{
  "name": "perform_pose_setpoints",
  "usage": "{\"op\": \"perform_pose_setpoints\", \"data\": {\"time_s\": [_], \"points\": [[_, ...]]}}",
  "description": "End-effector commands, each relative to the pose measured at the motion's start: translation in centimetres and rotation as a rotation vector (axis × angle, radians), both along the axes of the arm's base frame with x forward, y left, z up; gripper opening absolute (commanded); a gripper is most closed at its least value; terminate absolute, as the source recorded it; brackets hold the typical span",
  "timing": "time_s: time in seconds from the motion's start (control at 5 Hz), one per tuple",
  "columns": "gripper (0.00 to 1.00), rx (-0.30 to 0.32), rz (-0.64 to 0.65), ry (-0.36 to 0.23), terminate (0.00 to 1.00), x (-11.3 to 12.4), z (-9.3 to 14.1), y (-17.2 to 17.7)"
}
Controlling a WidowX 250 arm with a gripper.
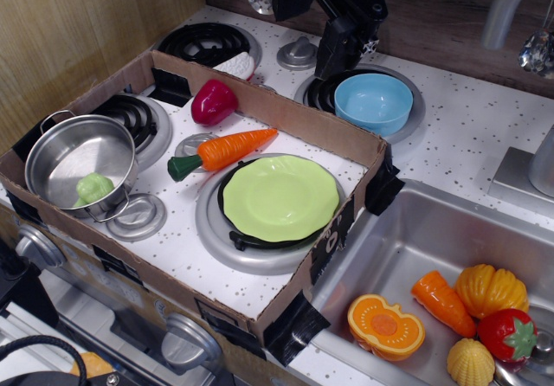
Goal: Put carrot on plate
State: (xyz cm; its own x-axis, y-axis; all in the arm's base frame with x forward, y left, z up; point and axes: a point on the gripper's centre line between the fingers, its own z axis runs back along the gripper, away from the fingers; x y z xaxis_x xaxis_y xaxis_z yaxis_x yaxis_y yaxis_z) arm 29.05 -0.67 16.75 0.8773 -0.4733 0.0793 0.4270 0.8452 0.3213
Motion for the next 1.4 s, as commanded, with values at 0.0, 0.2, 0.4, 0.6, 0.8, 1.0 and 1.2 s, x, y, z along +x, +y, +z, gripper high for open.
{"op": "perform_pose_setpoints", "data": {"time_s": [0.0,0.2,0.4,0.6,0.8,1.0,1.2], "points": [[1.0,0.0,0.0,0.0,0.0,0.0,0.0,0.0],[1.0,-0.013,-0.064,0.012,0.0,-0.9,-1.7,1.7],[1.0,0.061,-0.107,0.042,0.0,-2.0,-3.1,3.9],[1.0,0.102,-0.134,0.057,0.0,-2.1,-4.2,5.9],[1.0,0.102,-0.133,0.044,0.0,-1.0,-5.3,6.8],[1.0,0.084,-0.154,0.03,0.0,0.5,-7.0,7.6],[1.0,0.059,-0.213,0.003,0.0,1.1,-9.4,8.9]]}}
